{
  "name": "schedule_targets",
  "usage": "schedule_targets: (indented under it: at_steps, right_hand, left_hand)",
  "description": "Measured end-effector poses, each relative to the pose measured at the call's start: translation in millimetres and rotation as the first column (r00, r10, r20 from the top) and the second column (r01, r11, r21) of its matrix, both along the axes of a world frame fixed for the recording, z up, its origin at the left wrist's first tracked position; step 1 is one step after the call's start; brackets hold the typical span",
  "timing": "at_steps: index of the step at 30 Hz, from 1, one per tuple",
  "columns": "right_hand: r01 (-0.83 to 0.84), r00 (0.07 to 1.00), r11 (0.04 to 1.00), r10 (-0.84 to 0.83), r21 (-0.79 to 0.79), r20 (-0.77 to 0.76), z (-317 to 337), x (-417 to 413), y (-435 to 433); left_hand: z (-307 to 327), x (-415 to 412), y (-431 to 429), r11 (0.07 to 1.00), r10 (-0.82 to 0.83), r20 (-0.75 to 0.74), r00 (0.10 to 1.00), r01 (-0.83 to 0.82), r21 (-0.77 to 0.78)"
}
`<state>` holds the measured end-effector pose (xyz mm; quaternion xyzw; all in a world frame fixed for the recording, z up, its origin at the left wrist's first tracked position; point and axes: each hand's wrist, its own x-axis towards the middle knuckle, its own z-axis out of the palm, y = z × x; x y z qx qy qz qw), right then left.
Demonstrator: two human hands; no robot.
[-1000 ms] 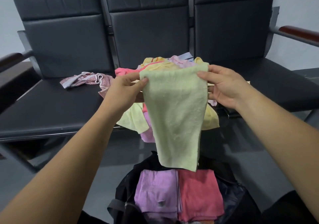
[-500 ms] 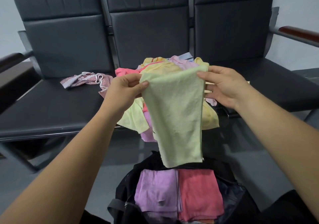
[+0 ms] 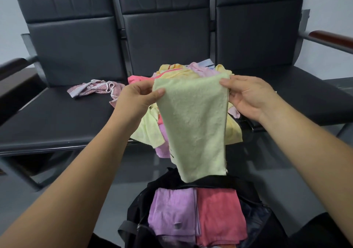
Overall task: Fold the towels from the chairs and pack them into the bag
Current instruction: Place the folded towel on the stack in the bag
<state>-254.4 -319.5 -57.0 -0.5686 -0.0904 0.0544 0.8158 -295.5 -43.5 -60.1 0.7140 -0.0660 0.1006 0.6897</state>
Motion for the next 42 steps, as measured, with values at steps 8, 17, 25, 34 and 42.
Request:
schedule_targets:
  at_steps: [8,17,25,34,42]
  right_hand:
    - [0.129,0.987,0.980,-0.112,-0.154,0.115,0.3,-5.6,0.5]
    - [0.003,0.938,0.883,0.160,-0.469,0.309,-6.3,-12.4,26.2]
    - [0.015,0.978,0.978,0.029,-0.206,0.208,-15.4,-17.5,48.4]
    - [-0.014,0.996,0.995,0.021,0.095,-0.082,-4.0,-8.8,23.5]
    - [-0.262,0.960,0.964,0.255,-0.044,-0.114,-27.9,-3.9,11.9]
  left_hand:
    - [1.8,-2.7,-2.2,0.995,0.096,0.029,0.995,-0.096,0.002]
    - [9.9,-14.5,-25.2,0.992,-0.115,0.072,0.991,0.111,0.057]
    - [-2.3,-8.5,-31.5,0.988,-0.146,-0.116,0.983,0.139,-0.064]
    - [-10.5,-17.5,-41.0,0.925,-0.360,-0.284,0.889,0.300,-0.234]
    - [-5.7,-4.9,-34.4,0.876,-0.300,-0.228,0.926,0.174,-0.449]
